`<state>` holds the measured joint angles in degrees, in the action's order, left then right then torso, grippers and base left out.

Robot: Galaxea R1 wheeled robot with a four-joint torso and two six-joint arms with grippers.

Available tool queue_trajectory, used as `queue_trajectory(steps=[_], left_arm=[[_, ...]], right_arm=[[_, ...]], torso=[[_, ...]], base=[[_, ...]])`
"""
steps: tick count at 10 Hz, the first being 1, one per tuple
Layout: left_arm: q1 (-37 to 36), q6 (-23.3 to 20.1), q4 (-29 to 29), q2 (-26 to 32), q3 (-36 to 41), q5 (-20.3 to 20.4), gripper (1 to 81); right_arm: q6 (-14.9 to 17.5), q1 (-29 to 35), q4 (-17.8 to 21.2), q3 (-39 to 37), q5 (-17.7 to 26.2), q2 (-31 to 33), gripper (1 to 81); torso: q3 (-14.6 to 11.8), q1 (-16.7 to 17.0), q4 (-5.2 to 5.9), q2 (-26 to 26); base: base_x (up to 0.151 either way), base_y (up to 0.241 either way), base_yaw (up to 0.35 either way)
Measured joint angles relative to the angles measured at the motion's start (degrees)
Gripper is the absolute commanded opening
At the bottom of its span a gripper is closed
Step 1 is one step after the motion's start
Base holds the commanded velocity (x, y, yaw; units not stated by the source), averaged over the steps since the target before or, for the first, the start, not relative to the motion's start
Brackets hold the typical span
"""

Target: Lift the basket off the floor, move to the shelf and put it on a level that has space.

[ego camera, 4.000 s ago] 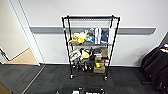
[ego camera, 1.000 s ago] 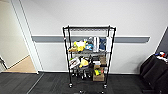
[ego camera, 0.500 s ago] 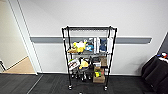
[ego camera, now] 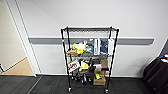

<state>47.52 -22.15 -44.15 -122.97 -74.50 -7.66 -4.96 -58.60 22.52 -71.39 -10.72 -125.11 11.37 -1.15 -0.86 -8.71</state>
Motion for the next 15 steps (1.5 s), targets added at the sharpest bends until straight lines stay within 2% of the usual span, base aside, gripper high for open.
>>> queue_trajectory(steps=[4,15], left_arm=[[0.02,-0.09,0.02,-0.55,0.16,0.57,1.0],[0.18,-0.11,0.02,-1.48,0.07,1.12,1.0]], right_arm=[[0.00,0.17,-0.06,0.46,-0.55,0.66,1.0],[0.00,0.17,-0.09,0.61,-0.66,0.67,1.0]], torso=[[0.00,-0.02,0.00,0.05],[-0.02,0.05,-0.02,0.02]], base=[[0.136,-0.091,0.000],[0.123,0.000,0.000]])
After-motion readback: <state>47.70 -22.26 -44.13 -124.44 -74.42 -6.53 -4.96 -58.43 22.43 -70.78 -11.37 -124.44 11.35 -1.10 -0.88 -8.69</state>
